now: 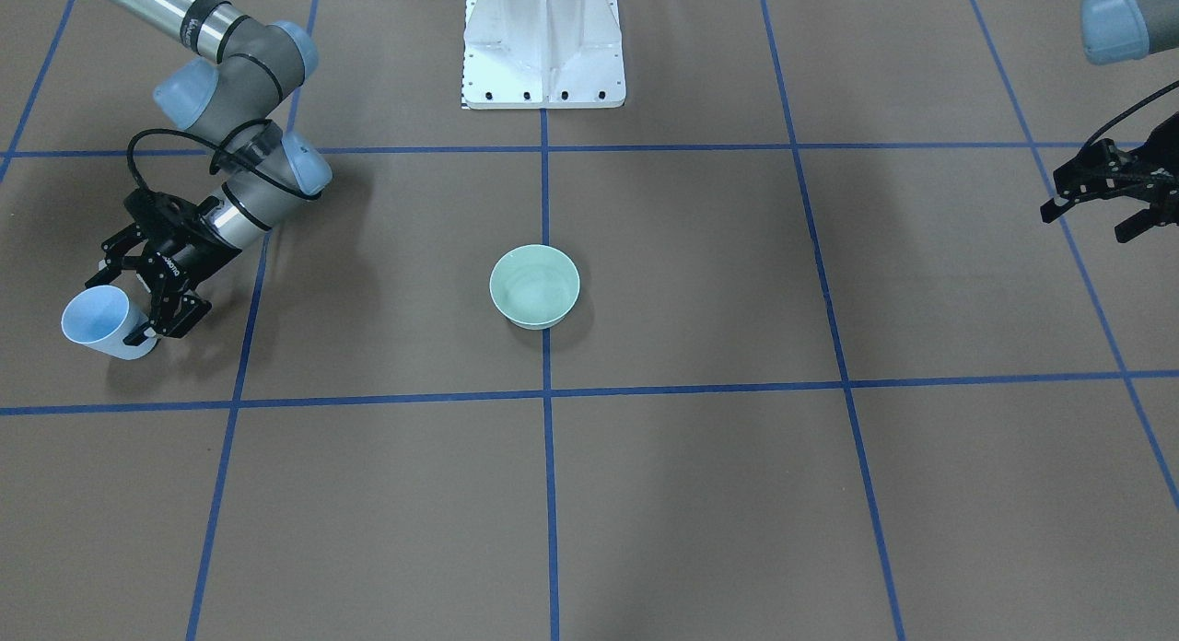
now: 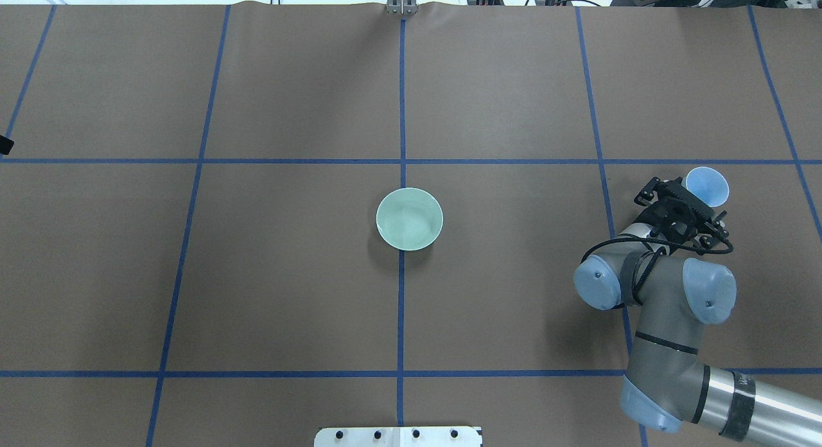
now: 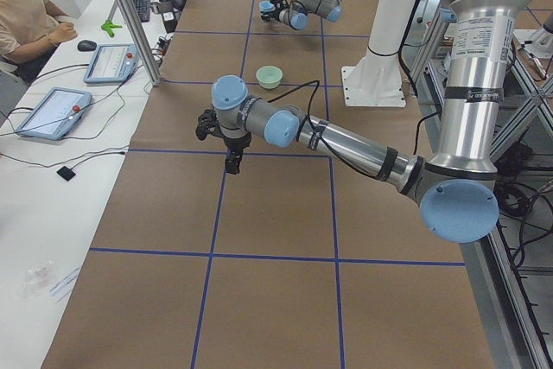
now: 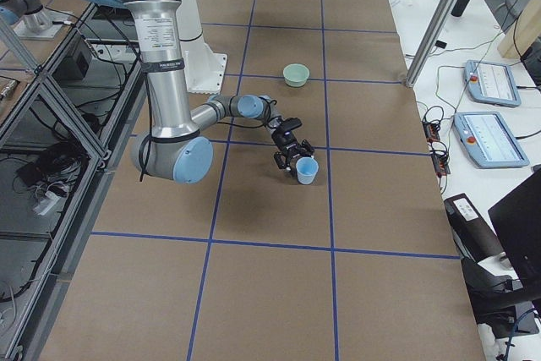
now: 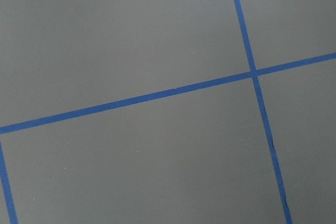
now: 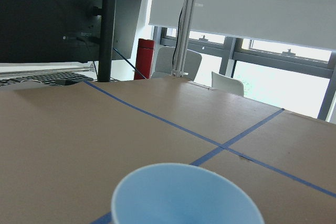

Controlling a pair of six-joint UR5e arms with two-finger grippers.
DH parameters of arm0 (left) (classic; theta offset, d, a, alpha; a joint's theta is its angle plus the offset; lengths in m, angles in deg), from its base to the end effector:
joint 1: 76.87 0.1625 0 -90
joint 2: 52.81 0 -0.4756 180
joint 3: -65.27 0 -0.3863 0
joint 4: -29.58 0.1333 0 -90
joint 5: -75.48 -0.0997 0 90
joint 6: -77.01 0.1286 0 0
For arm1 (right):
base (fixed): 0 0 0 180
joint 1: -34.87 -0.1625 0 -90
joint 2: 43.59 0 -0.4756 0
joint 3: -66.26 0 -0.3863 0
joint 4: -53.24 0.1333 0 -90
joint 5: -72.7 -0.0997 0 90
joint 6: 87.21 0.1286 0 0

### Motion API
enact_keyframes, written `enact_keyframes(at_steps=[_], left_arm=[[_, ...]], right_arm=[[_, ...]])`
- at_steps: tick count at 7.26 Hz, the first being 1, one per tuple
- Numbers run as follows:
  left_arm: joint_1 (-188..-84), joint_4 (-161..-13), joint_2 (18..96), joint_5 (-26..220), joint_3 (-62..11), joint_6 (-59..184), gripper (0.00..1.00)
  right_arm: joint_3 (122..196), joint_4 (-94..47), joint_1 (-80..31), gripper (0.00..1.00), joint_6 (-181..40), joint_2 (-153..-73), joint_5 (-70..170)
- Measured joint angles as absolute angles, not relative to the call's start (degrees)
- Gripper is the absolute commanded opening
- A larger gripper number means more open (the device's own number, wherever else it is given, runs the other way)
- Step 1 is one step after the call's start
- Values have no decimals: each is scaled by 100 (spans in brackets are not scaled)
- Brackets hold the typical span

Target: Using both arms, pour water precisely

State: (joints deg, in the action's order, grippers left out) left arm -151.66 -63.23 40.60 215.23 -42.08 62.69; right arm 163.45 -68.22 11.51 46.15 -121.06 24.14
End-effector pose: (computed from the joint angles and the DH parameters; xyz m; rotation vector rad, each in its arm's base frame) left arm 0.1010 -0.5053 0.5366 0.1543 0.9258 0.1929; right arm -0.4136 -0.4165 0.6111 0.7799 0.0711 1.0338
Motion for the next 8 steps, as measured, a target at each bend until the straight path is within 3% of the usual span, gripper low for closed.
enact_keyframes(at_steps=[4,8], left_arm=[[-15166,-6323,4062,21523,-4203,6269,100],[-15166,-6323,4062,21523,-4220,6269,100]], right_arm=[[17173,-7787,1513,99,4924,-11960,2228],[18298,-7930,926,99,3270,-11689,1878]])
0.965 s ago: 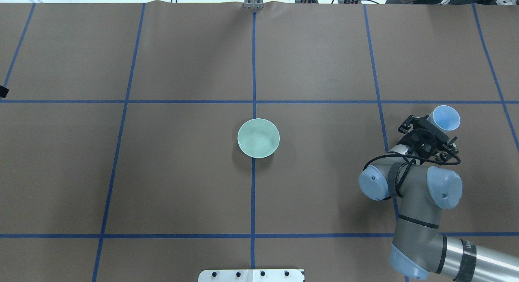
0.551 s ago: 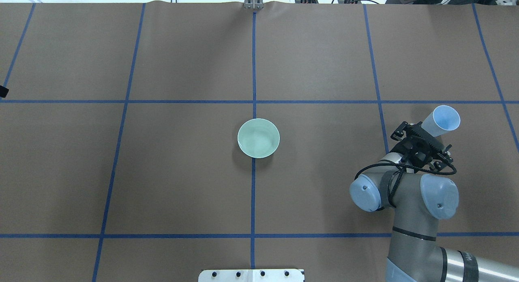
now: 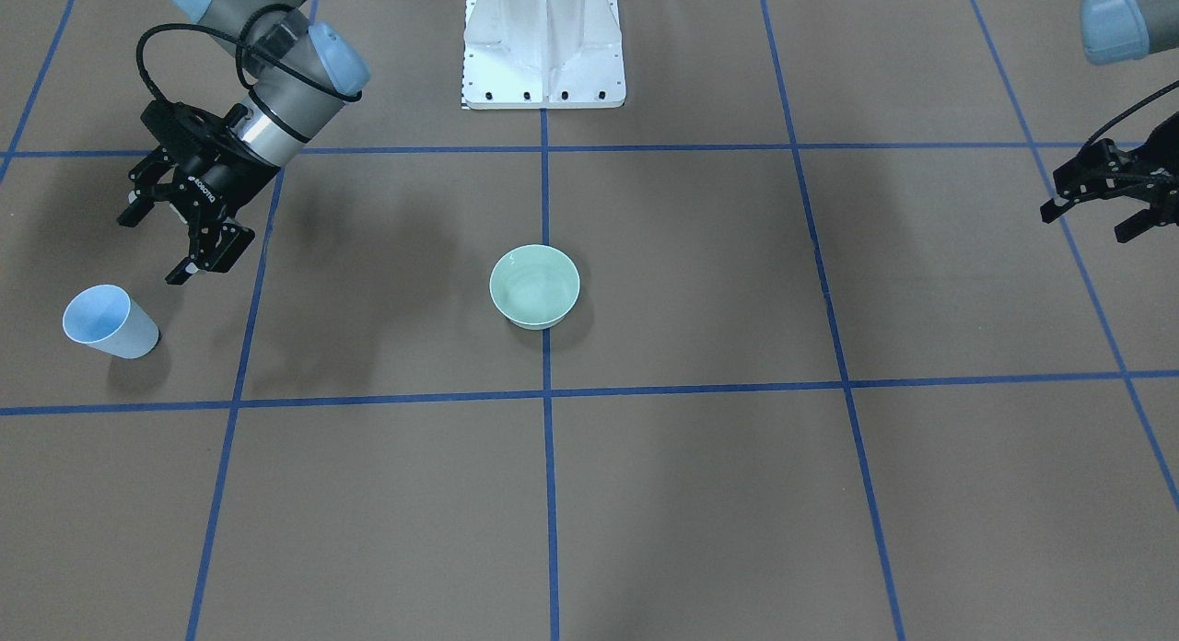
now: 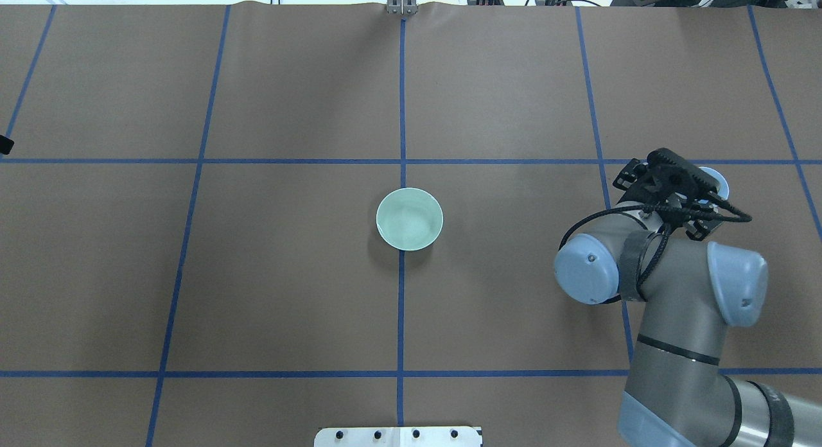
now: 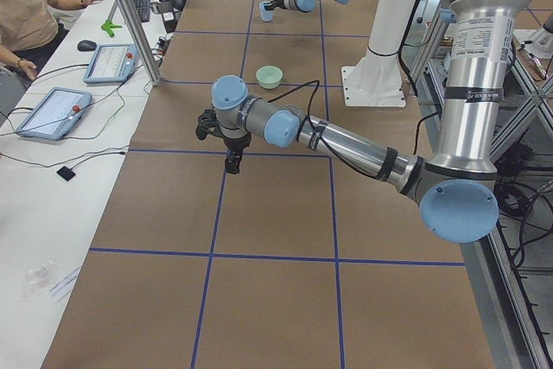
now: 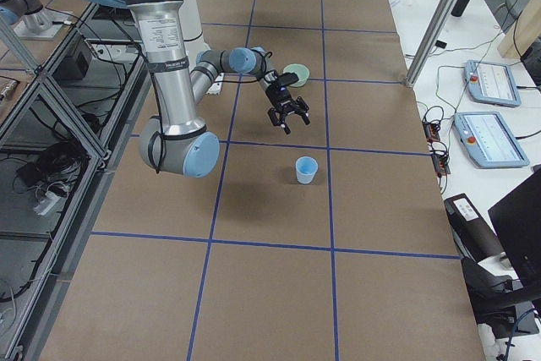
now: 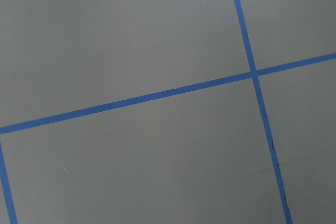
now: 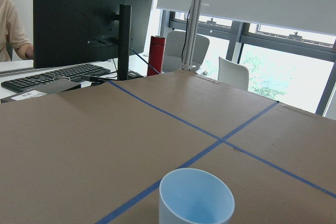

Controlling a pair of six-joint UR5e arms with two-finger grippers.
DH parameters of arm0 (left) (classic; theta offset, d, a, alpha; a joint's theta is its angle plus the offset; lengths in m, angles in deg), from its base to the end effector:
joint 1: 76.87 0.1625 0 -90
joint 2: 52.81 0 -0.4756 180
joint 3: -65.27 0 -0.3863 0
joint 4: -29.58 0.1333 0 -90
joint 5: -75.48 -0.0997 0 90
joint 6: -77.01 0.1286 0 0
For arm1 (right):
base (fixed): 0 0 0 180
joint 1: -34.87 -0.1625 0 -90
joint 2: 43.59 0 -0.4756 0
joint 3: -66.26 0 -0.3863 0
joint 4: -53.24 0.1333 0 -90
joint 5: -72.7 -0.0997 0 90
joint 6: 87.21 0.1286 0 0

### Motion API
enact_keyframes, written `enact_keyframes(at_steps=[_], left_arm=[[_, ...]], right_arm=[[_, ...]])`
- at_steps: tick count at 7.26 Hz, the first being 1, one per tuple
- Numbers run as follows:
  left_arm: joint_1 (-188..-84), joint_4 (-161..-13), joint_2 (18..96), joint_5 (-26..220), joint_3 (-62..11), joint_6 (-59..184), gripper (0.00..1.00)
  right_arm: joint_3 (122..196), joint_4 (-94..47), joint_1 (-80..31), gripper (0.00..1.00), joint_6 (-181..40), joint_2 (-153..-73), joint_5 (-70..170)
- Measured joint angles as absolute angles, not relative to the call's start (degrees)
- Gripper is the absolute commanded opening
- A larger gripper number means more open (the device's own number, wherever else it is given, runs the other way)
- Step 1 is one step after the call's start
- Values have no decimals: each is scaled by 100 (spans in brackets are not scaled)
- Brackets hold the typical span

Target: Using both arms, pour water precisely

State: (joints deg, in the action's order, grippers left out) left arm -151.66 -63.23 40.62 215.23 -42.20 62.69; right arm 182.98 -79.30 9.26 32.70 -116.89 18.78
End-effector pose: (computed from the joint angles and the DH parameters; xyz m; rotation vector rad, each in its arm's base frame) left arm 0.1009 -0.5052 0.5354 0.1565 0.9262 0.1940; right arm -0.3772 -0.4126 0.4549 0.6535 -0.0400 0.9406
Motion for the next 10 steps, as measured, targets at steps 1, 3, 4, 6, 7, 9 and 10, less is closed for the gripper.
enact_keyframes(at_steps=[1,3,4,6,7,9,10], left_arm=[[-15166,-6323,4062,21523,-4221,6269,100],[-15171,-6329,4057,21523,-4227,6269,100],[-15176,-6331,4054,21523,-4232,6269,100],[-15182,-6332,4054,21523,-4241,6269,100],[-15183,-6332,4053,21523,-4255,6259,100],[-15167,-6339,4136,21487,-4378,5770,100],[-15143,-6341,4268,21464,-4437,5358,100]], right_arm=[[18540,-7908,616,99,2507,-11634,1688],[18715,-7590,-170,99,703,-11512,1022],[18728,-7170,-594,99,-312,-11507,476],[18728,-6680,-1538,99,-2229,-11518,-771],[18712,-6552,-2032,99,-3145,-11526,-1430],[18506,-6410,-3088,99,-5082,-11537,-2763],[18275,-6392,-3648,99,-6125,-11539,-3390]])
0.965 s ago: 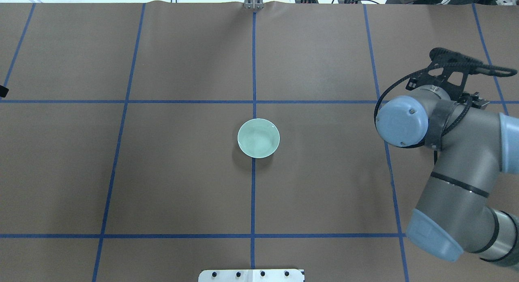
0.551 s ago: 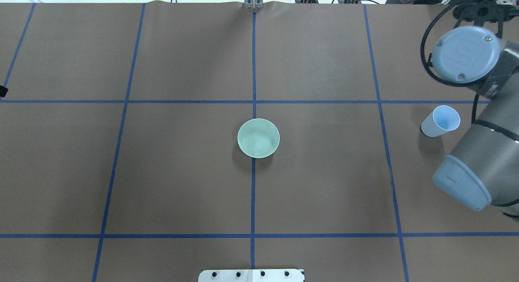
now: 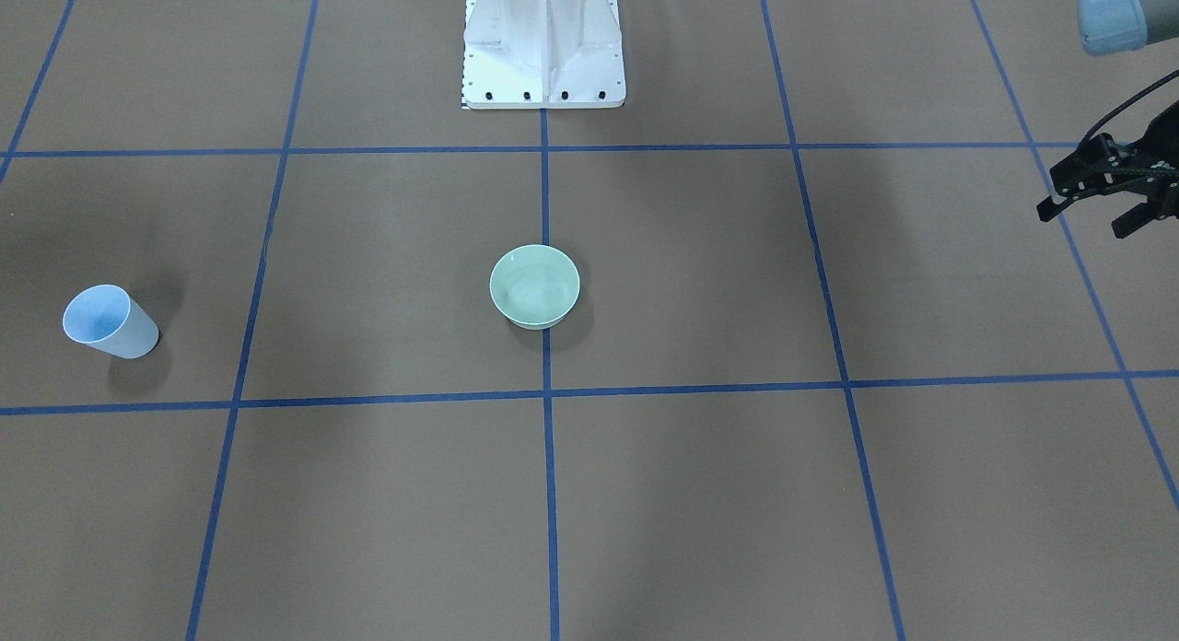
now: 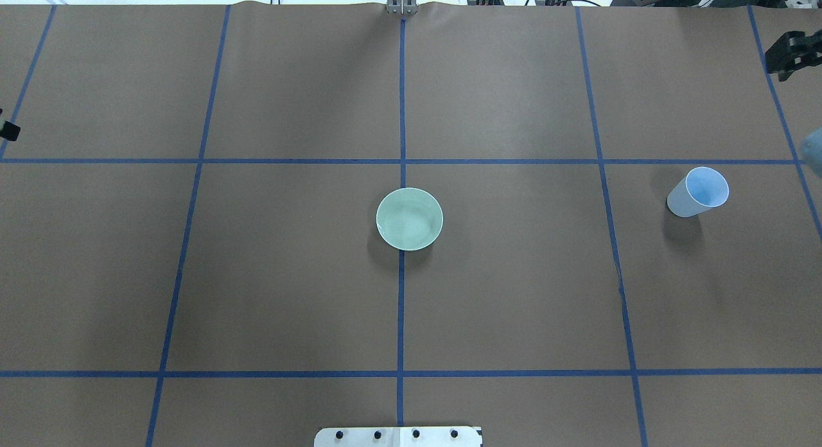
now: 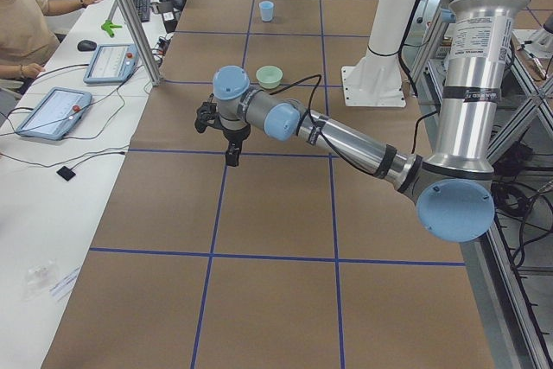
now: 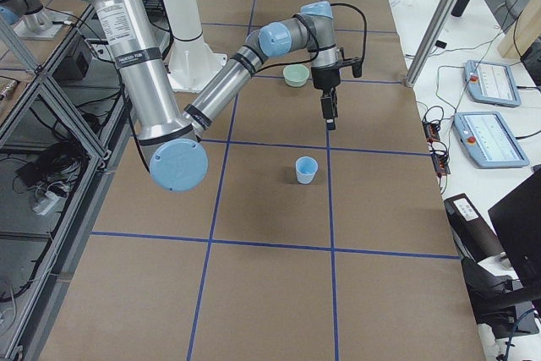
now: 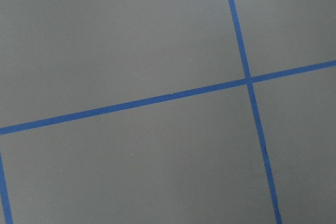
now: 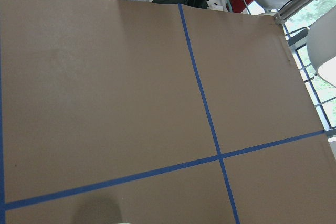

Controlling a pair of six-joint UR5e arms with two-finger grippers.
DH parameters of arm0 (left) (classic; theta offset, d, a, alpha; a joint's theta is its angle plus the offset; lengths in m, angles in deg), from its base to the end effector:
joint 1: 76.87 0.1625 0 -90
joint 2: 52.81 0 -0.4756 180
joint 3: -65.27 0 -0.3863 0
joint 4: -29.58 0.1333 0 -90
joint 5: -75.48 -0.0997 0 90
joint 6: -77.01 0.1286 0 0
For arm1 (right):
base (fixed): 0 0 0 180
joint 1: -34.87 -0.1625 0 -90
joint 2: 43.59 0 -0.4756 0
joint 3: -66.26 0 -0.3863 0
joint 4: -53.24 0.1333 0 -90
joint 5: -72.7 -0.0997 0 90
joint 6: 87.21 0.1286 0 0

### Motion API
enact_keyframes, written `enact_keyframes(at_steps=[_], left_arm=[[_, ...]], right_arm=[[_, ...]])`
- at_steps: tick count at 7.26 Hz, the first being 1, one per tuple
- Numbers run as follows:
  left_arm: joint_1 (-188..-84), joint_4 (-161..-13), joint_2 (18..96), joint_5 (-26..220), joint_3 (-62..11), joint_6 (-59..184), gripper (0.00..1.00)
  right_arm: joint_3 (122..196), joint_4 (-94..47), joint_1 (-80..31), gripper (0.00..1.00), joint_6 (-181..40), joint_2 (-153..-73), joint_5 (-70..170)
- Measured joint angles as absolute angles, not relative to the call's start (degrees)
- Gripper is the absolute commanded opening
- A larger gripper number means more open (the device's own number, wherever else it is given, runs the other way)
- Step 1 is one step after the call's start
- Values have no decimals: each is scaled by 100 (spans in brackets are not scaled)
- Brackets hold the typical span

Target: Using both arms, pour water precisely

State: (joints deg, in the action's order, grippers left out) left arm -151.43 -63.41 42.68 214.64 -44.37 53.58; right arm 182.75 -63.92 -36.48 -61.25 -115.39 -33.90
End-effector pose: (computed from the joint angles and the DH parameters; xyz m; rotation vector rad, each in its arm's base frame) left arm 0.1045 -0.5135 0.4990 0.1540 0.9439 0.0818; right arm -0.0861 -0.5571 0.4301 0.1720 -0.3813 0.0814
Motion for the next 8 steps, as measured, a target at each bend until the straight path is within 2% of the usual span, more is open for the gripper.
enact_keyframes(at_steps=[3,5,8], left_arm=[[-14554,-6238,4940,21021,-4467,4268,100],[-13942,-5400,5785,20735,-4447,3954,100],[-12564,-4465,7241,19807,-3972,3105,100]], right_arm=[[17378,-6378,-4886,99,-8783,-11554,-4670],[16814,-6367,-5358,99,-10032,-11609,-5162],[15953,-5015,-5676,97,-10667,-12232,-5658]])
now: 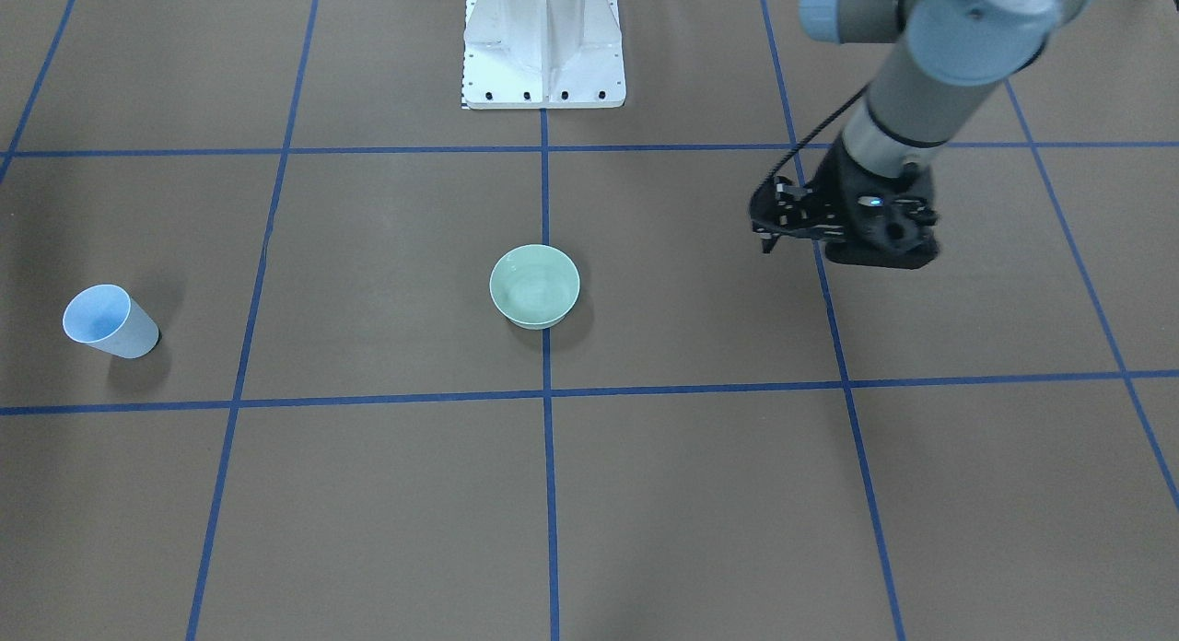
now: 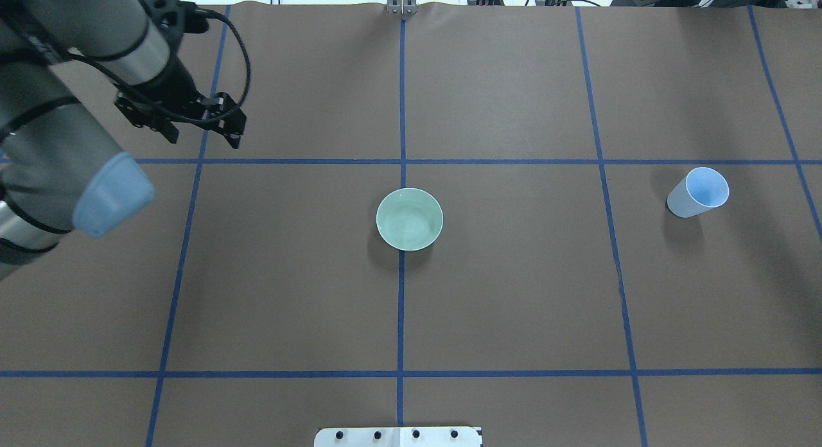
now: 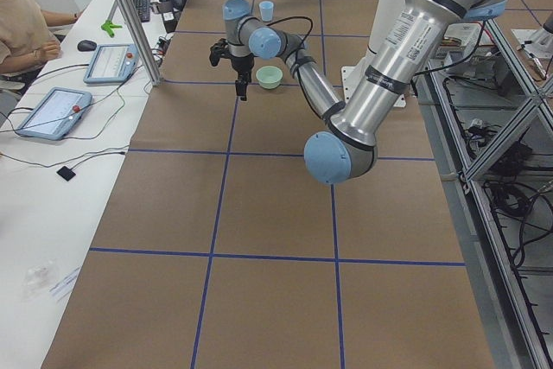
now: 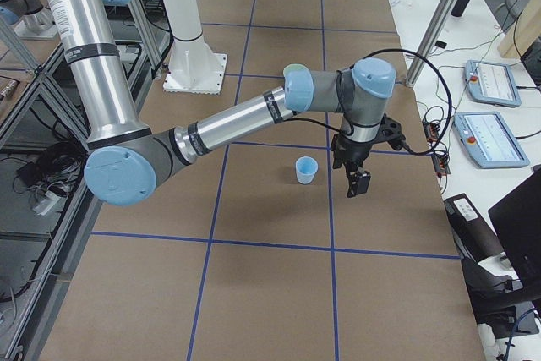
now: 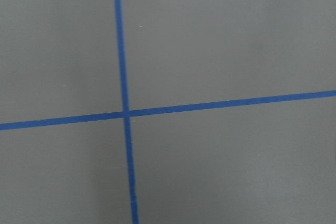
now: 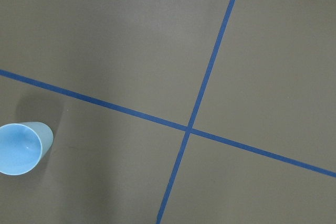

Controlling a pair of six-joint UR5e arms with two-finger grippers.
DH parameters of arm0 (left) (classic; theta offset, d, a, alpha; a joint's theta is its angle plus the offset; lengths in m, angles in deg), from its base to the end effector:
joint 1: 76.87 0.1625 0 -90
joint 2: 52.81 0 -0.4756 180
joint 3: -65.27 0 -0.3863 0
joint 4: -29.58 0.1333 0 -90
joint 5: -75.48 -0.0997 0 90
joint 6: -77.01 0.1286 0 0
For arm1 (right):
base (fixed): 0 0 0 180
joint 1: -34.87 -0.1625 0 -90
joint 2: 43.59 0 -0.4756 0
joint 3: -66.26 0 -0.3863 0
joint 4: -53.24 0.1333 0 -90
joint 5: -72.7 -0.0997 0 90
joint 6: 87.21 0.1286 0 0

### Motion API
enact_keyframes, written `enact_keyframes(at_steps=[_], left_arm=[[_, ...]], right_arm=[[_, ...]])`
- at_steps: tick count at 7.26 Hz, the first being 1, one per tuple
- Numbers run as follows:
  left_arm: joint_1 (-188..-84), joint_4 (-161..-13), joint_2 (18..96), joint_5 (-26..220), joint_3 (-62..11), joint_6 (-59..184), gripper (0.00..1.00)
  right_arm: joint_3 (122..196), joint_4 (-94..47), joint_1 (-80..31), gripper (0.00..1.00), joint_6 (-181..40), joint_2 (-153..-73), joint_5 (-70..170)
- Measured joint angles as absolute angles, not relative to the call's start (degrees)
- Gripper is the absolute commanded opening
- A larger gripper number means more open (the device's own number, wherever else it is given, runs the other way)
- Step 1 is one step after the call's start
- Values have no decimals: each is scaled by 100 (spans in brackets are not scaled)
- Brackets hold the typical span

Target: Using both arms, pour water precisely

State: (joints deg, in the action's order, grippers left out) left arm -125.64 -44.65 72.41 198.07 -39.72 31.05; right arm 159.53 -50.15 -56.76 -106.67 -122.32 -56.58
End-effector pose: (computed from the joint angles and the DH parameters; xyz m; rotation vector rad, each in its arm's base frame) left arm 0.3901 -0.5423 0.2872 0.0431 0.8017 0.0928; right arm 0.0680 -0.5668 0.6295 0.1450 -0.6732 -0.3057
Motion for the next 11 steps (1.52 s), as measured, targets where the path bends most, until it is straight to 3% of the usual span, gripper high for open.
enact_keyframes(at_steps=[2,5,7,8,11], left_arm=[[-11802,-4733,7933,19385,-3232,2461,100],[-11425,-6270,8122,19228,-2000,1879,100],[-11228,-6624,8198,19222,-1802,1440,100],[-11129,-6665,8241,19221,-1788,1270,93],[-10971,-6727,8301,19222,-1763,1097,54]], right_arm=[[15296,-4178,-5705,98,-10475,-12420,-5749],[14998,-3653,-5706,99,-9910,-12509,-5755],[14987,-3617,-5706,99,-9846,-12508,-5755],[14987,-3611,-5706,99,-9840,-12505,-5755],[15018,-3606,-5706,99,-9782,-12479,-5755]])
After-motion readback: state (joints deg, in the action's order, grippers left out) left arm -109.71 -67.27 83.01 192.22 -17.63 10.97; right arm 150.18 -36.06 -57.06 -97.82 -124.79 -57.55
